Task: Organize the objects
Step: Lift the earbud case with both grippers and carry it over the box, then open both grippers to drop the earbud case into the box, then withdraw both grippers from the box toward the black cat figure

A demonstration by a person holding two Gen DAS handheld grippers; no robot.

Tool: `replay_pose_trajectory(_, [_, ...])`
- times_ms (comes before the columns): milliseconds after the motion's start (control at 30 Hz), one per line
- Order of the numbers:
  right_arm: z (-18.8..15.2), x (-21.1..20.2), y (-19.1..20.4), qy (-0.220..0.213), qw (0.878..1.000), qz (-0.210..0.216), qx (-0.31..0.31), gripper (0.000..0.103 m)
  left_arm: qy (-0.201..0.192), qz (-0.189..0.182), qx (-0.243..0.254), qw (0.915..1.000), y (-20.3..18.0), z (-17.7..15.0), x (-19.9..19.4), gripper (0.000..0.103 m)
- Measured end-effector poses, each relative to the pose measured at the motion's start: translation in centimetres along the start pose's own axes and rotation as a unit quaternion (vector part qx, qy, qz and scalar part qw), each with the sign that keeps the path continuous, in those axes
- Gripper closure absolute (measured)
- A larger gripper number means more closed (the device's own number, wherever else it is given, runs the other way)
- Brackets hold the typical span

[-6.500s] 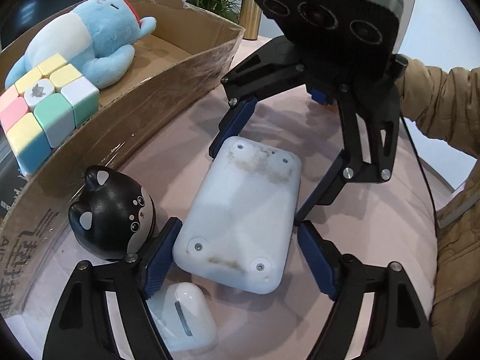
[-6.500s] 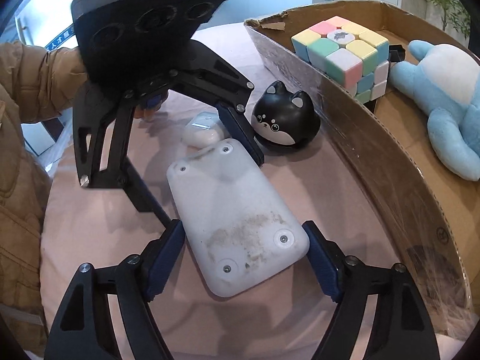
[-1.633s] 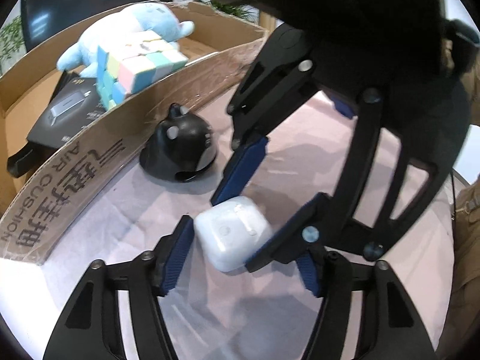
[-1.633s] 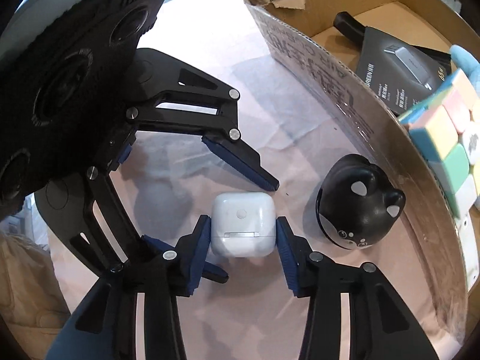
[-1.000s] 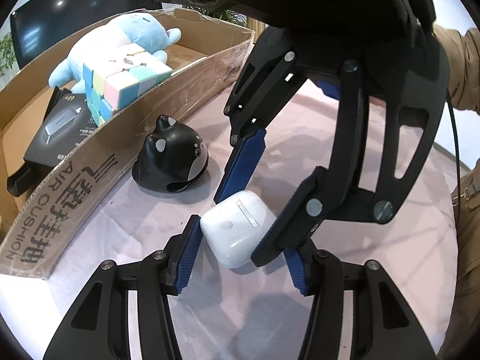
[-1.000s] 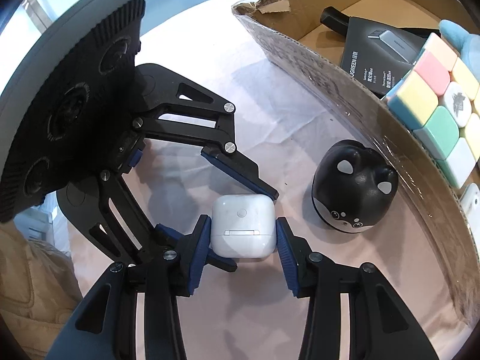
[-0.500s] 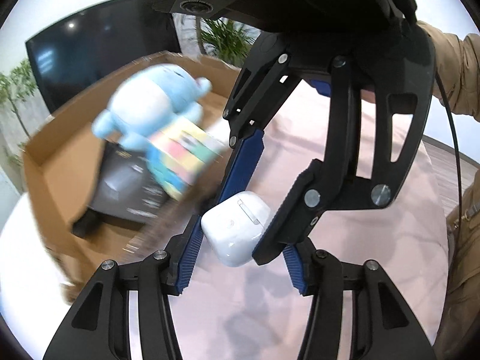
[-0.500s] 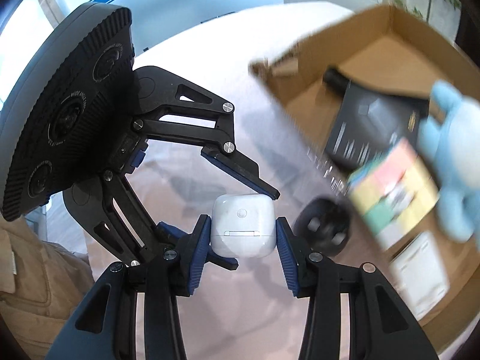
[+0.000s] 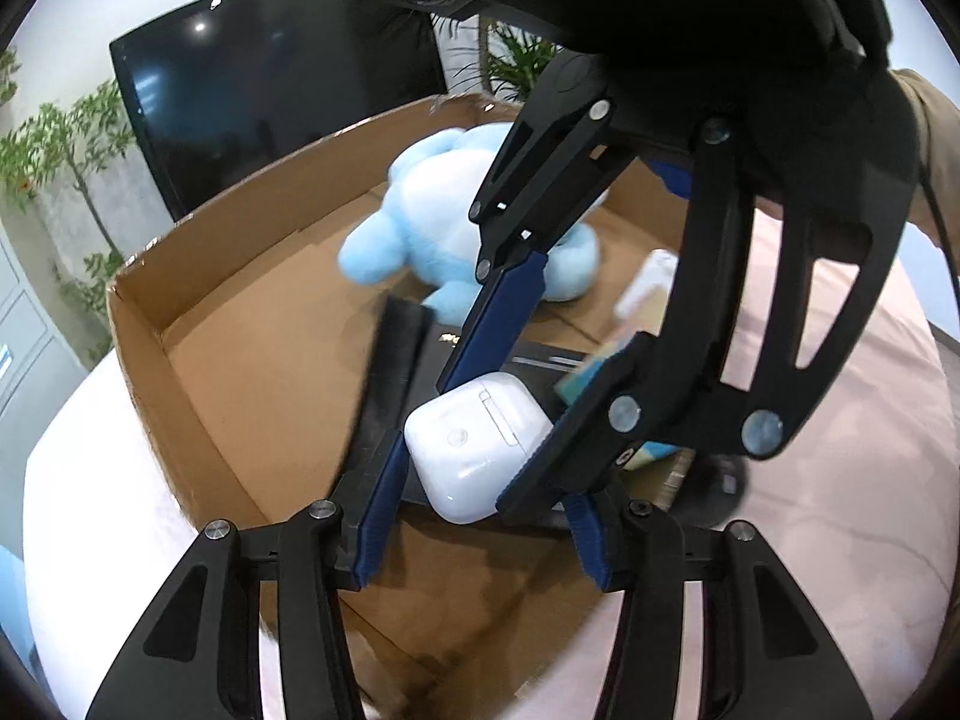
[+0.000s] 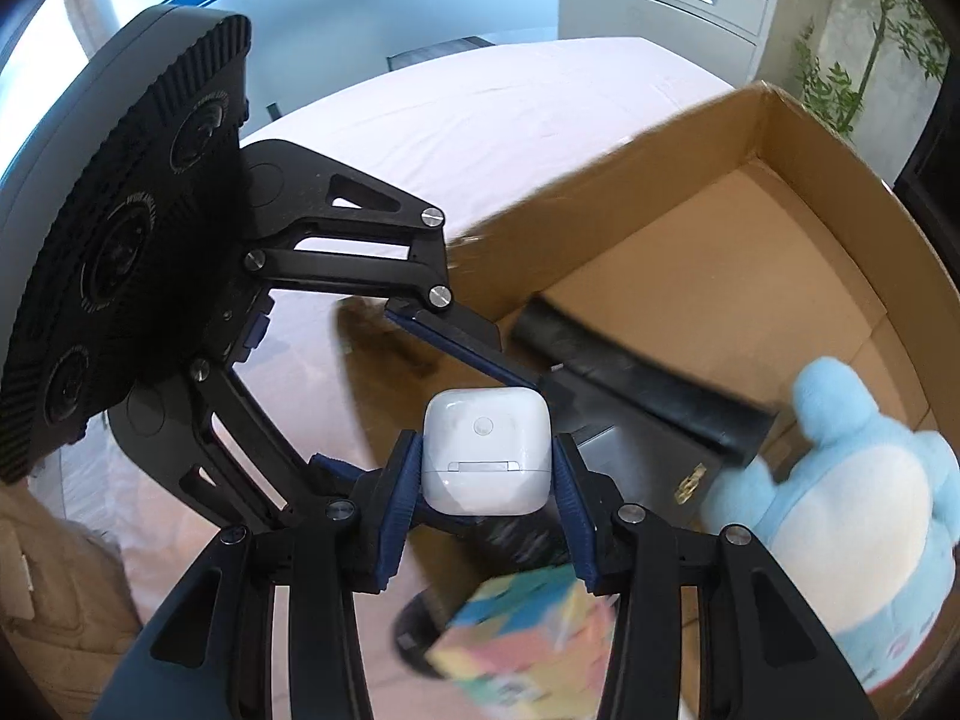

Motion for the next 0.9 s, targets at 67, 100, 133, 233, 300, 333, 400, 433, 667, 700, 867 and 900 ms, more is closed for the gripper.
replay_pose_trajectory(67, [0.1, 1.2, -1.3, 0.002, 1.0, -0.002, 0.002, 0.062, 0.004, 0.002, -0.004, 1.0, 1.3, 0.7, 2.2, 0.055])
replay_pose_trajectory(100, [0.0, 1.4, -1.7, 0.003, 1.0, -0.003, 0.001, 0.062, 0.005, 0.004, -0.004, 1.0, 1.4, 0.7, 2.4, 0.055])
replay_pose_trajectory(133, [0.0, 1.7, -2.1, 0.004, 1.0, -0.006, -0.001, 0.062, 0.007, 0.006, -0.004, 1.0, 1.7, 0.8, 2.9, 0.055])
replay_pose_trajectory(233, [-0.4, 1.4, -2.5, 0.003, 1.0, -0.014, -0.003, 0.062, 0.012, 0.026, 0.003, 0.9996, 2.1, 1.0, 3.8, 0.056])
replay_pose_trajectory(300, [-1.3, 0.4, -1.7, 0.0, 1.0, -0.022, -0.005, 0.062, 0.015, 0.039, 0.005, 0.9991, 2.5, 1.0, 4.5, 0.056])
replay_pose_trajectory(333, [-1.3, 0.4, -1.8, -0.003, 1.0, -0.02, -0.001, 0.062, 0.016, 0.045, 0.006, 0.9988, 2.5, 1.0, 4.7, 0.056])
replay_pose_trajectory(400, [-1.4, 0.4, -2.0, -0.01, 1.0, -0.022, 0.002, 0.062, 0.017, 0.06, 0.012, 0.998, 2.5, 1.1, 4.7, 0.056])
replay_pose_trajectory(433, [-1.4, 0.3, -2.0, -0.013, 1.0, -0.023, 0.003, 0.062, 0.017, 0.064, 0.012, 0.9977, 2.5, 1.1, 4.7, 0.055])
replay_pose_trajectory(667, [-1.9, -1.8, -1.0, -0.042, 0.999, -0.031, 0.008, 0.049, 0.001, 0.107, 0.006, 0.9942, 3.1, 1.5, 3.8, 0.022])
replay_pose_trajectory(700, [-2.0, -2.4, -0.7, -0.046, 0.998, -0.036, 0.009, 0.044, -0.003, 0.109, 0.006, 0.994, 2.8, 1.6, 3.3, 0.022])
replay_pose_trajectory(867, [-3.4, -4.9, 0.4, -0.075, 0.996, -0.048, 0.018, 0.042, -0.017, 0.119, 0.013, 0.9927, 2.5, 2.8, 2.1, 0.022])
replay_pose_trajectory(900, [-4.0, -6.0, 1.1, -0.08, 0.995, -0.052, 0.017, 0.042, -0.019, 0.121, 0.016, 0.9924, 2.5, 2.9, 2.0, 0.022])
Point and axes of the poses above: each gripper's, at about its wrist camera, not at the fingertips, and x roughly the way its jaws point, y to its left, z to its top, the point moved 7 cm from there along x, roughly the way its jaws point, and after that the axes turned 7 degrees about -x, right-handed, at the moved point
